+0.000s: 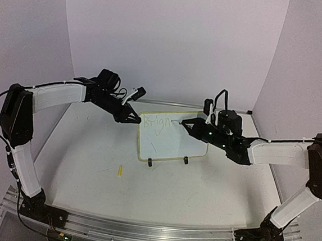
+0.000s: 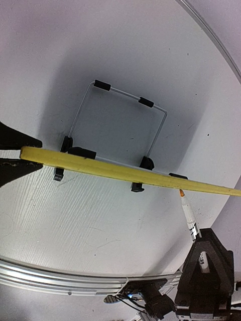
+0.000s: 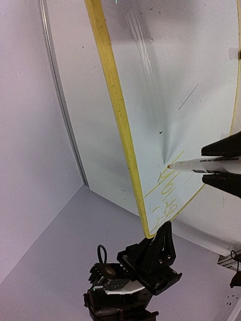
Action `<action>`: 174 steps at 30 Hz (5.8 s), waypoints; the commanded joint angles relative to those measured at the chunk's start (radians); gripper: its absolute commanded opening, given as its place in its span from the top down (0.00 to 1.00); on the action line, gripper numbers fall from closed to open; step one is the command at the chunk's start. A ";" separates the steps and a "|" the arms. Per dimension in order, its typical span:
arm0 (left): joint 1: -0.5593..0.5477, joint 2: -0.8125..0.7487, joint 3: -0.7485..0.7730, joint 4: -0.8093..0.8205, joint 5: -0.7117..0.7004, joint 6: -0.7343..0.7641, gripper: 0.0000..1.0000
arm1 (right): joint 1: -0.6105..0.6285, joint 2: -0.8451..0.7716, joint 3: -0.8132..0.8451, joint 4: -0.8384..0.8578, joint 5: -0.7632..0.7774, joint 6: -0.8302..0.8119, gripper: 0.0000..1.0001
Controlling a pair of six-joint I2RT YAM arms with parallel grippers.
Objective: Write a sentence on the whiteboard
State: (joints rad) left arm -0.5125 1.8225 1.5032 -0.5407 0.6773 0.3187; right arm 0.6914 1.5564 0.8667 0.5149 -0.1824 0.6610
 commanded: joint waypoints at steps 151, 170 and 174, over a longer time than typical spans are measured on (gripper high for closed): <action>-0.009 -0.029 0.014 -0.014 -0.048 0.032 1.00 | -0.003 -0.001 -0.114 0.060 0.130 0.100 1.00; -0.009 -0.032 0.014 -0.013 -0.050 0.032 1.00 | -0.002 -0.151 -0.139 0.069 0.192 0.034 1.00; -0.009 -0.032 0.014 -0.013 -0.048 0.032 1.00 | -0.003 -0.176 -0.146 0.077 0.190 0.015 1.00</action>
State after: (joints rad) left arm -0.5182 1.8198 1.5032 -0.5411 0.6697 0.3187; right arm 0.6941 1.4194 0.7283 0.5553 -0.0132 0.7150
